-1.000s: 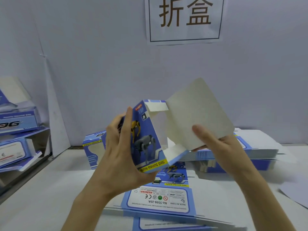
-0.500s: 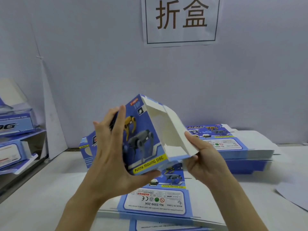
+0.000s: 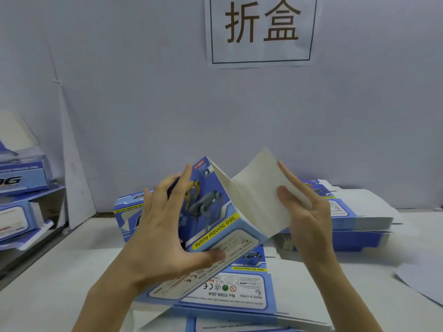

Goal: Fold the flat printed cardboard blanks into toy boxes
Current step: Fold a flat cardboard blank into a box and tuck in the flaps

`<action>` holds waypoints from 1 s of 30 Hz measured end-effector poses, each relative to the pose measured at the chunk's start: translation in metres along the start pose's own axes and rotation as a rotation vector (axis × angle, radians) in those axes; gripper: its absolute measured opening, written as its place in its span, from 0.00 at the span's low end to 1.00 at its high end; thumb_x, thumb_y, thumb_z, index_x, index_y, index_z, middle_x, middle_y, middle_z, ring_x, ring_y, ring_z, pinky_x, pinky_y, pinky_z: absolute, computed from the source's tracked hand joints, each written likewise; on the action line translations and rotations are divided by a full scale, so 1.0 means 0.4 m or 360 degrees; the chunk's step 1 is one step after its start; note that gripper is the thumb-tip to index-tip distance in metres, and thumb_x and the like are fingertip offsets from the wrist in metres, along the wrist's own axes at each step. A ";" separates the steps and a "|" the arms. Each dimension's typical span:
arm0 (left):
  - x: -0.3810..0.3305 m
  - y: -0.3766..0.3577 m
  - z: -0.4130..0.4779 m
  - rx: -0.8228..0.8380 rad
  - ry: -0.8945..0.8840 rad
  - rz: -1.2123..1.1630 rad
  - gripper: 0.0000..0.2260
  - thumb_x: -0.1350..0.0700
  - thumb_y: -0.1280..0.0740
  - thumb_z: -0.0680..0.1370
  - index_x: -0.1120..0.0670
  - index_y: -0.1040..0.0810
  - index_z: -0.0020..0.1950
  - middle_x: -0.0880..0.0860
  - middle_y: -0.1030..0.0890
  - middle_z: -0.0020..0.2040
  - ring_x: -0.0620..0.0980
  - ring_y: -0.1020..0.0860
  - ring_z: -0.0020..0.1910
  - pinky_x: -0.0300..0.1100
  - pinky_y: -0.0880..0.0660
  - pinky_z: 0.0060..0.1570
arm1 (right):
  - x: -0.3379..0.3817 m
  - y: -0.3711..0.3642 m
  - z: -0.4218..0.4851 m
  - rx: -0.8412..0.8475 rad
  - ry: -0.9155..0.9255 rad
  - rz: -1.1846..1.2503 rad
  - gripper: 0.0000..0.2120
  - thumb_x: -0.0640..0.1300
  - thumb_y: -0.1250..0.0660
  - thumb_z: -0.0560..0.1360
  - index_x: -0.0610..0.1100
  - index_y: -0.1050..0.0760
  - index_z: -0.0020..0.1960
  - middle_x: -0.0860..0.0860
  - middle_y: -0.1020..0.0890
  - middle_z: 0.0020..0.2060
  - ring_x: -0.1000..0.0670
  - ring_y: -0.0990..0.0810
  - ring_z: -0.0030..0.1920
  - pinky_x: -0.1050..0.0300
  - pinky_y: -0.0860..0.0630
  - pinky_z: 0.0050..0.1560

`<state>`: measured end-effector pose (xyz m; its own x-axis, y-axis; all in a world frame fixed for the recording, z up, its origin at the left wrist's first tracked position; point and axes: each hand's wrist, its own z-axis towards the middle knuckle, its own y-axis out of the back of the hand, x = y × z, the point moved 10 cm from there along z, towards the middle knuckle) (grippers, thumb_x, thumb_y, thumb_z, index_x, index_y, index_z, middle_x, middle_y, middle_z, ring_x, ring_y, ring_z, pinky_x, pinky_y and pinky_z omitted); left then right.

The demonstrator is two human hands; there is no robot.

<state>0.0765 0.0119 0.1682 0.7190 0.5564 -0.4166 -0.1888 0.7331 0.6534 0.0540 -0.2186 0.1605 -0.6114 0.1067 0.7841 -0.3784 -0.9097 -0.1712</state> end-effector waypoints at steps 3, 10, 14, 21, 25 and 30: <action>-0.016 -0.026 -0.001 0.0052 -0.0027 0.0111 0.54 0.27 0.32 0.57 0.32 0.60 0.75 0.40 0.43 0.68 0.45 0.43 0.72 0.60 0.38 0.70 | 0.014 -0.013 -0.005 0.0055 0.0181 -0.0283 0.21 0.34 0.39 0.80 0.59 0.22 0.57 0.68 0.18 0.43 0.63 0.25 0.39 0.72 0.31 0.35; -0.048 -0.007 0.002 -0.0143 -0.0212 0.0366 0.52 0.30 0.31 0.60 0.45 0.49 0.78 0.53 0.40 0.70 0.51 0.40 0.68 0.69 0.37 0.65 | -0.052 -0.045 0.005 0.0209 -0.0527 0.0672 0.14 0.61 0.39 0.72 0.61 0.16 0.49 0.56 0.15 0.47 0.58 0.16 0.44 0.62 0.21 0.37; -0.078 -0.001 -0.004 -0.0269 -0.0360 0.0431 0.51 0.32 0.31 0.61 0.51 0.47 0.78 0.56 0.40 0.70 0.44 0.45 0.72 0.73 0.45 0.67 | -0.070 -0.062 -0.012 0.0297 -0.0846 0.0925 0.13 0.55 0.35 0.68 0.52 0.14 0.41 0.51 0.14 0.40 0.52 0.15 0.39 0.52 0.19 0.35; -0.064 -0.003 0.000 -0.0182 -0.0253 0.0190 0.53 0.32 0.30 0.61 0.45 0.53 0.78 0.50 0.46 0.73 0.57 0.41 0.74 0.69 0.36 0.65 | -0.036 -0.005 0.013 0.0152 -0.0517 0.0481 0.09 0.44 0.35 0.74 0.46 0.16 0.47 0.51 0.14 0.41 0.55 0.17 0.37 0.61 0.22 0.31; -0.081 0.003 -0.003 -0.0148 -0.0337 0.0311 0.53 0.29 0.32 0.62 0.43 0.58 0.78 0.54 0.55 0.78 0.60 0.49 0.77 0.71 0.42 0.68 | 0.000 0.003 0.018 0.0178 -0.0432 0.0374 0.10 0.45 0.34 0.73 0.47 0.16 0.48 0.52 0.14 0.42 0.57 0.18 0.38 0.65 0.23 0.34; -0.142 0.001 -0.014 -0.0188 -0.0549 0.0602 0.48 0.31 0.31 0.63 0.45 0.45 0.78 0.58 0.50 0.78 0.59 0.40 0.75 0.59 0.32 0.65 | 0.047 -0.012 0.009 0.0255 -0.0296 0.0304 0.13 0.51 0.31 0.67 0.53 0.15 0.50 0.54 0.14 0.41 0.58 0.19 0.38 0.67 0.25 0.33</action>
<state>0.0320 -0.0173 0.1887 0.7607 0.6441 0.0803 -0.5377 0.5560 0.6338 0.0469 -0.2137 0.1784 -0.5176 -0.1343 0.8450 -0.1454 -0.9594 -0.2416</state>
